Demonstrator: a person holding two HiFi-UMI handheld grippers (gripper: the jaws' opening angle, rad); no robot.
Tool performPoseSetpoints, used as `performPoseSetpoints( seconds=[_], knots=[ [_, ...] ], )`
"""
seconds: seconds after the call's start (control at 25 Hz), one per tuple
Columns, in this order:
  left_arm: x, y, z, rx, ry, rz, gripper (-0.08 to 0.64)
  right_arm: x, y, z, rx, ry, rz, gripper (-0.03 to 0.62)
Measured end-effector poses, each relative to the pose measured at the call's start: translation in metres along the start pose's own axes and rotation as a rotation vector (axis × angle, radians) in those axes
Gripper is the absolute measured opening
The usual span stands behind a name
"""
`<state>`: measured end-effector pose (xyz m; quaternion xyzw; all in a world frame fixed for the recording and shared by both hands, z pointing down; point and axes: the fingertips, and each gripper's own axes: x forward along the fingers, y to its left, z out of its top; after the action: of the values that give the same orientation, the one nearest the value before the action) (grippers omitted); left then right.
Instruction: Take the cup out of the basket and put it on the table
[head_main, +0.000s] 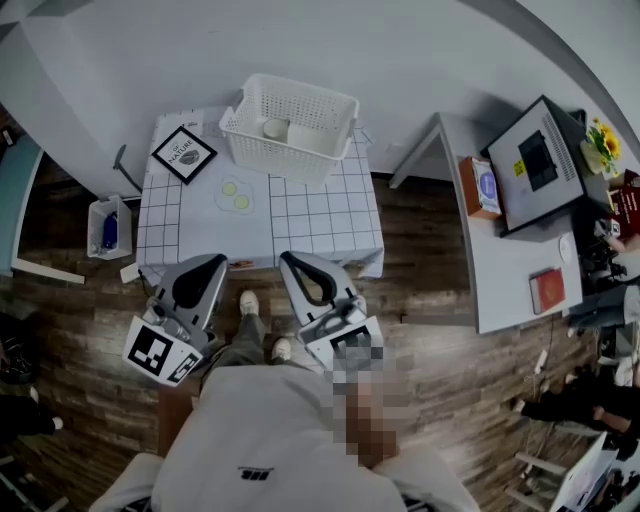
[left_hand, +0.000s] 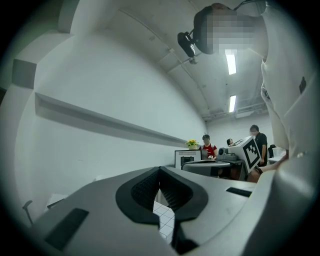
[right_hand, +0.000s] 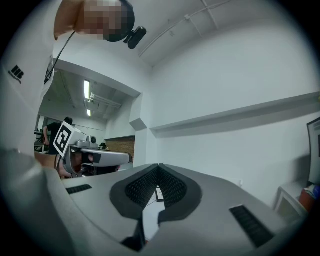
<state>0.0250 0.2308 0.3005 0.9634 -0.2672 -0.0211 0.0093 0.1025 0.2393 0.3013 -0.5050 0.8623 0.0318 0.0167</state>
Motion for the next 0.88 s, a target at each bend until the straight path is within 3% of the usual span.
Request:
performPoseSetpoints(
  seconds=[0.88],
  knots=[
    [0.067,0.146,-0.015,-0.012,0.012,-0.106,0.005,0.15,-0.06,-0.027,0.008,0.063,-0.069,0.014]
  ],
)
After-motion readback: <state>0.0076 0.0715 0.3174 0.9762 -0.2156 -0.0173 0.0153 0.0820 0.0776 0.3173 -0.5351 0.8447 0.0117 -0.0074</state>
